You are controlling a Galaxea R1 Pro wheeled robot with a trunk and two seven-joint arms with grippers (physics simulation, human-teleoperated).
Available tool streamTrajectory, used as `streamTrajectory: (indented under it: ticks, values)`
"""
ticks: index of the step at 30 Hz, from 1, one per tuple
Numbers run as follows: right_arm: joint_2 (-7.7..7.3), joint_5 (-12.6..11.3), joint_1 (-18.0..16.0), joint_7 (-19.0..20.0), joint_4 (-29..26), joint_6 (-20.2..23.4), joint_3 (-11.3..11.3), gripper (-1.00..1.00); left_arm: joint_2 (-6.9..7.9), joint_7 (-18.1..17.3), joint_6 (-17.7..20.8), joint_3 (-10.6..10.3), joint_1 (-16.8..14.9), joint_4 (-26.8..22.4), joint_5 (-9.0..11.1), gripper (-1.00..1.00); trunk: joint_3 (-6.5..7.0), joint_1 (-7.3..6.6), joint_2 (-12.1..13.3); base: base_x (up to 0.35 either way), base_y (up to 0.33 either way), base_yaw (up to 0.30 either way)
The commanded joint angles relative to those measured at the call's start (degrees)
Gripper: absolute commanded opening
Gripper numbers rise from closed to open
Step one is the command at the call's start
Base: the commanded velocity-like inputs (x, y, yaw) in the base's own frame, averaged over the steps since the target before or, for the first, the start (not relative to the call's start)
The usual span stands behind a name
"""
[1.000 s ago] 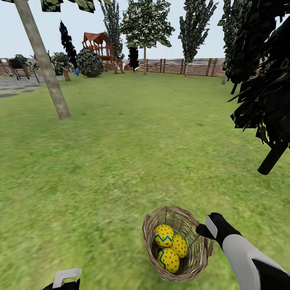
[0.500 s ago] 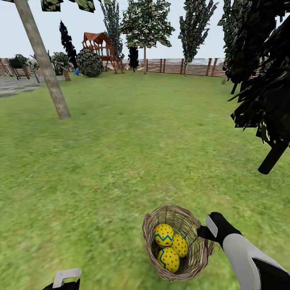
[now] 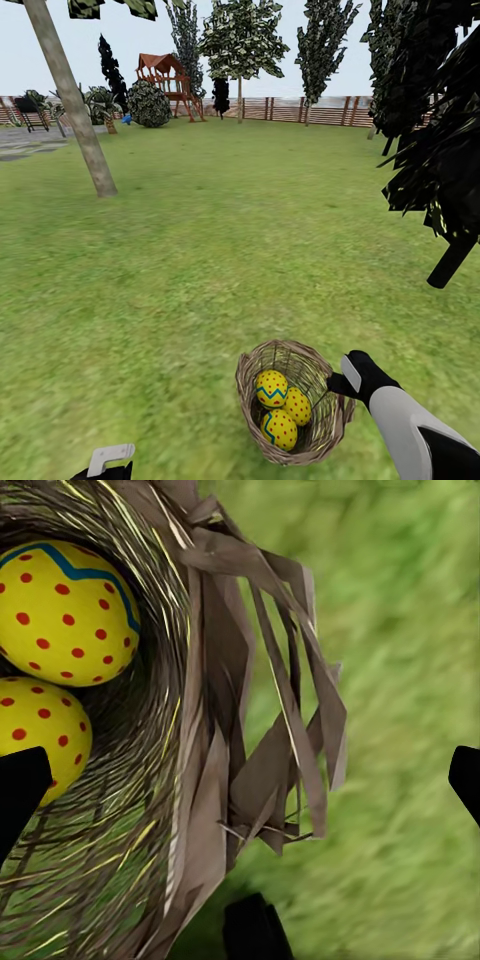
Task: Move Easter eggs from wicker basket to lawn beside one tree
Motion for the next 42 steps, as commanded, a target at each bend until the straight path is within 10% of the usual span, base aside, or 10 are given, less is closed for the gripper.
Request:
streamTrajectory:
  ticks: [1, 24, 42]
  values:
    - [0.03, 0.1, 0.0, -0.1, -0.2, 0.2, -0.3, 1.00, 0.02, 0.2, 0.3, -0.1, 0.0, -0.1, 0.0, 1.00, -0.22, 0.22, -0.4, 0.000, 0.000, 0.000]
    - [-0.03, -0.4, -1.1, -0.1, -0.2, -3.9, -0.4, 1.00, 0.02, 0.2, -1.5, 0.0, -0.1, 1.8, 0.0, 1.00, -3.09, 3.74, -6.9, 0.000, 0.000, 0.000]
    - [-0.55, 0.0, -1.6, -0.4, 0.3, -3.2, -0.5, 1.00, 0.02, 0.2, -1.5, 0.0, -0.1, 3.9, 0.1, 1.00, -3.09, 3.74, -6.9, 0.000, 0.000, 0.000]
